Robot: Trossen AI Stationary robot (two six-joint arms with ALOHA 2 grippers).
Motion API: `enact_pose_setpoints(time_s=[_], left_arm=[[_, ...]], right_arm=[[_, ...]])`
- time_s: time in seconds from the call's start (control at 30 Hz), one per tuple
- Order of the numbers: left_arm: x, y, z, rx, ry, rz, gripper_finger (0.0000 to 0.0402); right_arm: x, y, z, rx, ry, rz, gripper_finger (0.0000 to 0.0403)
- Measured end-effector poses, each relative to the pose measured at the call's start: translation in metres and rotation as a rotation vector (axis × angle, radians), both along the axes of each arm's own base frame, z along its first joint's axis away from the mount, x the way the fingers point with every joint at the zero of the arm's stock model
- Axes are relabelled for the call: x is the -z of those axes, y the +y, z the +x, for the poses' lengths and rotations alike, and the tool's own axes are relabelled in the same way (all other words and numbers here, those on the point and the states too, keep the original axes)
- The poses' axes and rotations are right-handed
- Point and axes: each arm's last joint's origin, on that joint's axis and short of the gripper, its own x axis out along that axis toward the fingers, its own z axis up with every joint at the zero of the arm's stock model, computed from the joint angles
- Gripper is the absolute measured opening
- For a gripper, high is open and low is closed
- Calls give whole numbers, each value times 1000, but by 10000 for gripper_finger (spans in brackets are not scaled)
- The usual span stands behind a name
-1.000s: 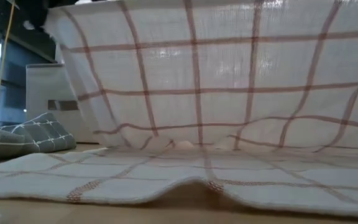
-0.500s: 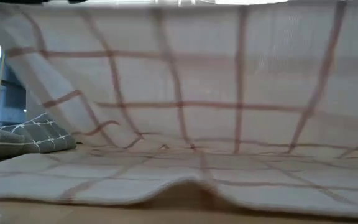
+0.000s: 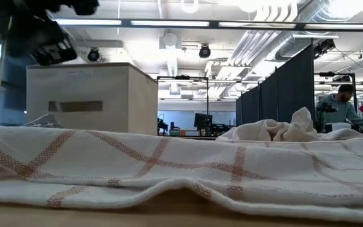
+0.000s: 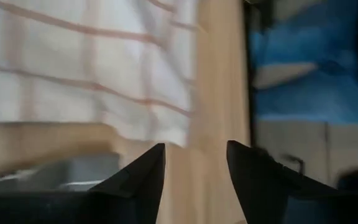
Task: Fold towel
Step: Fold the bottom white towel
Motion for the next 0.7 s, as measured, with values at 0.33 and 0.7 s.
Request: enact_pose_setpoints(time_s=[0.33,0.7], left_arm=[[1,15,6,-33,-84,165,155],[8,36,-1,-76,59,248,154]], right_arm=[[30,31,16,183,5,49,138],[59,40,32,947,448,192,138]])
